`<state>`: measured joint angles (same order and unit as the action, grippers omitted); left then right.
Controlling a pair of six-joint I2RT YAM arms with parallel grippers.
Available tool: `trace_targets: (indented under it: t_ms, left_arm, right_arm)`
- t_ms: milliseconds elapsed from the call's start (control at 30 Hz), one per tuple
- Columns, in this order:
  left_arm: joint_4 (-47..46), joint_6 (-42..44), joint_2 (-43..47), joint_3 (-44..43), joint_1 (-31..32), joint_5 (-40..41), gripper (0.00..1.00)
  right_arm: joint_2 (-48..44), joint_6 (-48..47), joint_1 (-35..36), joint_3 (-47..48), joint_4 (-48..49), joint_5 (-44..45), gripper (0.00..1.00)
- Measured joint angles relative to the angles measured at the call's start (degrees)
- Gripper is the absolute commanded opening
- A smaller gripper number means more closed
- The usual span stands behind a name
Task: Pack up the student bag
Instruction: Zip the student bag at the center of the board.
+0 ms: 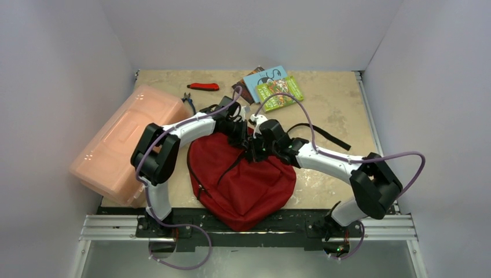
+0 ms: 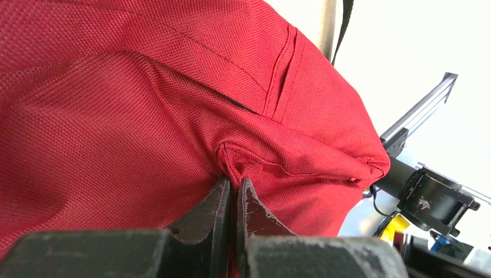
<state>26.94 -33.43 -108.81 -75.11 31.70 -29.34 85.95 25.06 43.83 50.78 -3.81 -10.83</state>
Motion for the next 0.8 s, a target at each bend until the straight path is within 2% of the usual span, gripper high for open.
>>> trace_targets:
  t_ms: [167,433,800]
  left_arm:
    - [-1.22,-1.84,2.84,1.92,0.59,3.23,0.00]
    - [-1.64,-3.61,4.44,2.71,0.70,8.00,0.00]
    - [0.42,-3.39,4.44,2.71,0.68,12.09,0.00]
  right_arm:
    - [-0.22,-3.72,7.37,3.34,-3.61,6.93,0.00]
    - [-0.33,-8.74,20.83,4.61,-5.62,10.93,0.00]
    - [10.97,-9.51,30.18,8.90,-2.36,13.49,0.00]
